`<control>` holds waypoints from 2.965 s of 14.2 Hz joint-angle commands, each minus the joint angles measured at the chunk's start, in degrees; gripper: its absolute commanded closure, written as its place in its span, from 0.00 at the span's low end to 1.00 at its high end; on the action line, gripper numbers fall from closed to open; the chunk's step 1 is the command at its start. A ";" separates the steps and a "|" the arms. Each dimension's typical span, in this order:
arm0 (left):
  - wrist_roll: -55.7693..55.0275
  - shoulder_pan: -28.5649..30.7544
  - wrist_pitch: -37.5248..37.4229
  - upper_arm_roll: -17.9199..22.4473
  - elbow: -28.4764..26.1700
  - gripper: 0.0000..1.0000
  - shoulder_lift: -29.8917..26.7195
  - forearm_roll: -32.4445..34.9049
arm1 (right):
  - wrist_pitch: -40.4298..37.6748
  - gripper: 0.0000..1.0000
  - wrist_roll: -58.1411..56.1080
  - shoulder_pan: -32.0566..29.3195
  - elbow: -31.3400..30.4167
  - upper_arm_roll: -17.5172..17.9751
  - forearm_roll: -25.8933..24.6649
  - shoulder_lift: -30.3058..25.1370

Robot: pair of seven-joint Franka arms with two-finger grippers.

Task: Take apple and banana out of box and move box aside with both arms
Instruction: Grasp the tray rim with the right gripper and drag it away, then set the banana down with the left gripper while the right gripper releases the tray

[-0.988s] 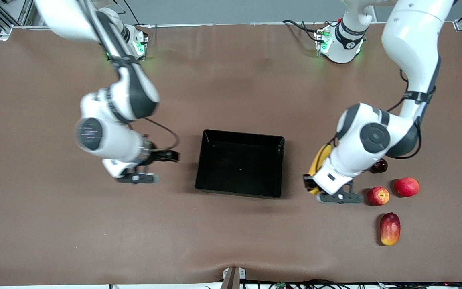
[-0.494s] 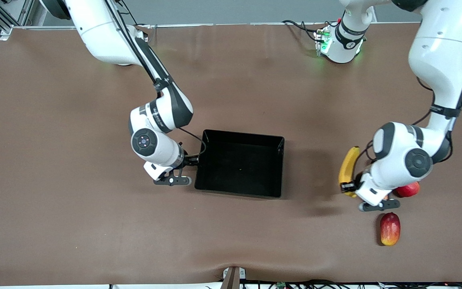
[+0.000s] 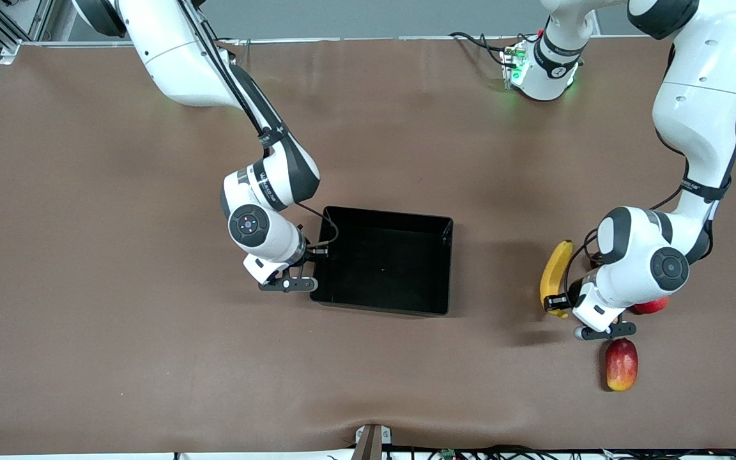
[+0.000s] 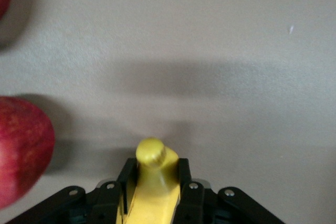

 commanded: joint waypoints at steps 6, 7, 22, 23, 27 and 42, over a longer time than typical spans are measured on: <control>4.73 0.96 9.95 -0.42 0.18 1.00 3.40 -1.18 | -1.20 1.00 2.19 -0.02 2.70 -0.37 0.84 0.16; 4.20 0.96 9.95 -0.50 0.18 1.00 3.14 -1.27 | -1.72 1.00 2.10 -0.46 2.88 -0.37 0.92 -0.27; 9.01 1.22 9.43 -3.05 1.68 1.00 2.43 -10.67 | -27.84 1.00 -14.40 -32.08 3.41 -0.64 -6.71 -14.96; 10.51 2.01 9.25 -3.05 1.50 1.00 2.52 -10.67 | -27.83 1.00 -17.47 -34.54 3.41 -0.64 -6.81 -14.61; 13.07 2.72 9.07 -3.05 1.15 0.41 2.34 -10.58 | -23.55 1.00 -32.41 -44.03 1.83 -0.64 -6.99 -11.36; 11.93 2.63 -16.74 -4.55 1.50 0.00 -16.44 -11.20 | -13.33 0.00 -45.54 -50.82 3.12 -0.20 -6.10 -4.85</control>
